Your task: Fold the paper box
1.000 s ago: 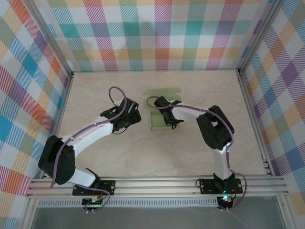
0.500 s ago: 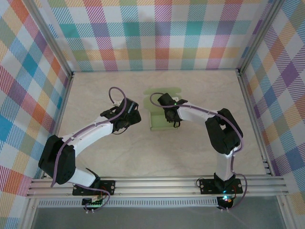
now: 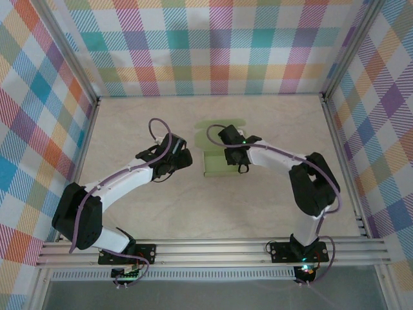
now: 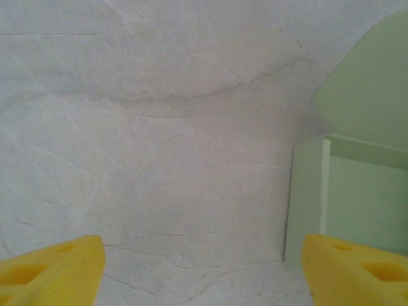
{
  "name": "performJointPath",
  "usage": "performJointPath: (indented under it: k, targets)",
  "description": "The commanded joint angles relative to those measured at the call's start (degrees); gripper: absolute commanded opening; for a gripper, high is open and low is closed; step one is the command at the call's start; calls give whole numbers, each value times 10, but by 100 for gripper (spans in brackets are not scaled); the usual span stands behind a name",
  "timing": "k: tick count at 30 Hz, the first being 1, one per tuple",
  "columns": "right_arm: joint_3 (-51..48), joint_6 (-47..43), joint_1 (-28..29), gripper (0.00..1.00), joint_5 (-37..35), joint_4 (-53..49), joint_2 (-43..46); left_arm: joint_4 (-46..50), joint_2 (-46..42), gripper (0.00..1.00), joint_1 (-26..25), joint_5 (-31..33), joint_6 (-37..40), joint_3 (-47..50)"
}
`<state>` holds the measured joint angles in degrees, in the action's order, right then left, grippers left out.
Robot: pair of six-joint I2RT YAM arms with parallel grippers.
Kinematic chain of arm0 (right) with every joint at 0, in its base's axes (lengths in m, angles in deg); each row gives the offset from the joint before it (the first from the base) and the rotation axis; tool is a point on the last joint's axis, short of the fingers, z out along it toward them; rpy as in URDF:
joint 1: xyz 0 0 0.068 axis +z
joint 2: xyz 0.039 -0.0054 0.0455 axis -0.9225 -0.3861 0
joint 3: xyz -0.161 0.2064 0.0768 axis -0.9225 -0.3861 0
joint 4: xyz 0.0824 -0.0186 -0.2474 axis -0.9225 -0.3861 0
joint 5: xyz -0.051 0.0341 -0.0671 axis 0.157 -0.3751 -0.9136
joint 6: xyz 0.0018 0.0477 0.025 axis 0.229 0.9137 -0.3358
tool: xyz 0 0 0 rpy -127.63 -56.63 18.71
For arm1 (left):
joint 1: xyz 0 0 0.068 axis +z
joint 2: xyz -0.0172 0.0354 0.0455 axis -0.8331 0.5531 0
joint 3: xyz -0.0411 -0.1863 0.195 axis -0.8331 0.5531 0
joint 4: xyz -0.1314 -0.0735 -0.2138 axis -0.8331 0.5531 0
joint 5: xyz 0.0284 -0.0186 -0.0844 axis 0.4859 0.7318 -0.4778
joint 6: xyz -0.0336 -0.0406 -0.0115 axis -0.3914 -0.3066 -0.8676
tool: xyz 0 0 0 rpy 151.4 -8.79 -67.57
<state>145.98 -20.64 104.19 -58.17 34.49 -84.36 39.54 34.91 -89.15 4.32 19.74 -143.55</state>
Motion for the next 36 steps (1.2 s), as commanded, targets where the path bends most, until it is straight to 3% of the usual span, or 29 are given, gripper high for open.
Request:
performJointPath:
  k: [1,4,9,15,18,24,36]
  targets:
    - [-23,-85,-22,54,70,43,72,-52,-19,90,14,-27,85,-1]
    - [-27,-151,-56,58,140,39,115,-97,-21,100,48,-122,135,-10]
    - [19,-252,-152,61,310,-17,129,-101,15,100,101,-259,215,-68]
    - [89,-410,-232,67,450,-53,86,-10,87,99,109,-303,355,-186]
    - [154,-464,-267,66,528,-101,38,-2,111,98,124,-357,429,-222]
    - [249,-580,-282,66,557,-199,-46,94,200,94,161,-442,491,-345]
    - [463,-701,-279,64,600,-367,-213,118,231,94,164,-436,499,-363]
